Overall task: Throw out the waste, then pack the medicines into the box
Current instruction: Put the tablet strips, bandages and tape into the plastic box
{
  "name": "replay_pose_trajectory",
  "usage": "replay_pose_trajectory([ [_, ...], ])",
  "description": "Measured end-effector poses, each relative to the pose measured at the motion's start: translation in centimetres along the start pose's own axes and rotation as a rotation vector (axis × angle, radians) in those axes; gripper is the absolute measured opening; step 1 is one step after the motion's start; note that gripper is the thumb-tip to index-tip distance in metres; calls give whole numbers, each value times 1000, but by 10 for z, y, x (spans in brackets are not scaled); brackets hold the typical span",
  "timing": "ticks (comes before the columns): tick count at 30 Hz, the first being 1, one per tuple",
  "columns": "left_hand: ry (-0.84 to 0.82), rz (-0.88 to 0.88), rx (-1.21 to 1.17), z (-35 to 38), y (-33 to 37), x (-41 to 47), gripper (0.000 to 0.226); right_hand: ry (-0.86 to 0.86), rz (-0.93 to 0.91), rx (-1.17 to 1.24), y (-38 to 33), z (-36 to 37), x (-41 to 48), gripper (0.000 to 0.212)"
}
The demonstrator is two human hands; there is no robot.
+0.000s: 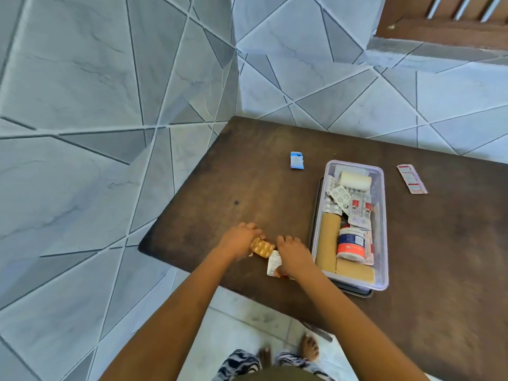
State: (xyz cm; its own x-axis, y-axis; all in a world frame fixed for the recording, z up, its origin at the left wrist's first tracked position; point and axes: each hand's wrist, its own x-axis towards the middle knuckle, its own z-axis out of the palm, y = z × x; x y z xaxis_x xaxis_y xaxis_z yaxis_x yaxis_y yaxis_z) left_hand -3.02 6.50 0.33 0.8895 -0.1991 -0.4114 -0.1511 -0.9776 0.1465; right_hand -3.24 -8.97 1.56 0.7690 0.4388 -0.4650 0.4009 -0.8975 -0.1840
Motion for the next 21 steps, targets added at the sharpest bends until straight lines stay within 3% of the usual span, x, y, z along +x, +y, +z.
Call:
replay_pose_trajectory([
  [5,-16,-130,-34,-5,-9,0,49,38,8,-21,-2,-12,-3,35],
  [11,127,-251,-462,-40,-17,6,6,430,67,485,29,-52,-29,17],
  [17,279,-87,-801,-116,54,48,19,718,325,779,113,-99,-47,31],
  [21,319,12,-689,-125,108,83,38,690,397,737,148,-94,-27,34],
])
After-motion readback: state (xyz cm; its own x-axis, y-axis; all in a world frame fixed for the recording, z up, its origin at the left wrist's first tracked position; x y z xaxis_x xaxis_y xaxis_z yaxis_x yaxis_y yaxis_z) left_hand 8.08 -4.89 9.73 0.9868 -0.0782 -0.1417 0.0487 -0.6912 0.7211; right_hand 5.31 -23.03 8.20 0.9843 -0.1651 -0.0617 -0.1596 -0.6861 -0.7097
